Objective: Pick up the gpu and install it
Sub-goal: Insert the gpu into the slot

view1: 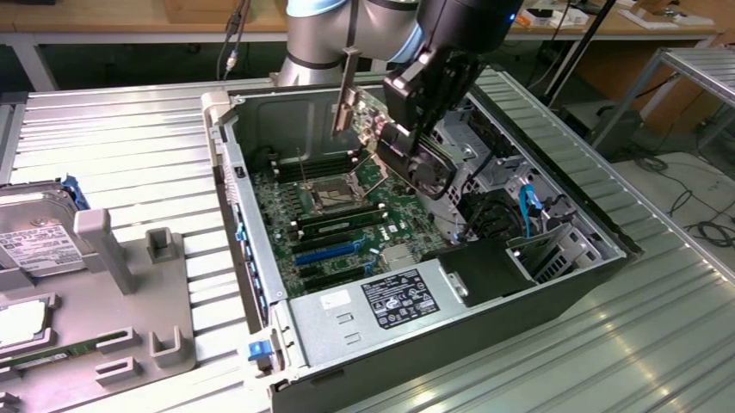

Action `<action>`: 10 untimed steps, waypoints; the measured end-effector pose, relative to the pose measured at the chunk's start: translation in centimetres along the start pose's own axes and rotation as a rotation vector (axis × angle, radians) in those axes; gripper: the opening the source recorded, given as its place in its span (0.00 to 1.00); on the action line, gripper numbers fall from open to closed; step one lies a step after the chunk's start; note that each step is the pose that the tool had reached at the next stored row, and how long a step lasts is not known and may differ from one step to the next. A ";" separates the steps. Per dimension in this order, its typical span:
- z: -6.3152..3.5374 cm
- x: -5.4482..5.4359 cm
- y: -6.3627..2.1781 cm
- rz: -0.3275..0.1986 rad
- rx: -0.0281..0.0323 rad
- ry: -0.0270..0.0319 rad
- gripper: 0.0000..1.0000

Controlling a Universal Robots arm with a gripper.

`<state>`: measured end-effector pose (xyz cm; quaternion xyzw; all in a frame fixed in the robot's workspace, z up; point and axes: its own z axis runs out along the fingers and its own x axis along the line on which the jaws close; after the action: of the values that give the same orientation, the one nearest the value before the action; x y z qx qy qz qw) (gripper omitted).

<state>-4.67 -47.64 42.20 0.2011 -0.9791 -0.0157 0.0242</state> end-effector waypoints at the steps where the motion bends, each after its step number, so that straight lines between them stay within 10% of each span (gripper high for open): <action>1: 0.00 0.0 0.00 -0.005 0.0002 0.0002 0.27; 10: 0.00 0.0 0.00 -0.086 0.0035 0.0035 0.27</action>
<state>-4.67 -47.64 42.21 0.2430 -0.9696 -0.0146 0.0249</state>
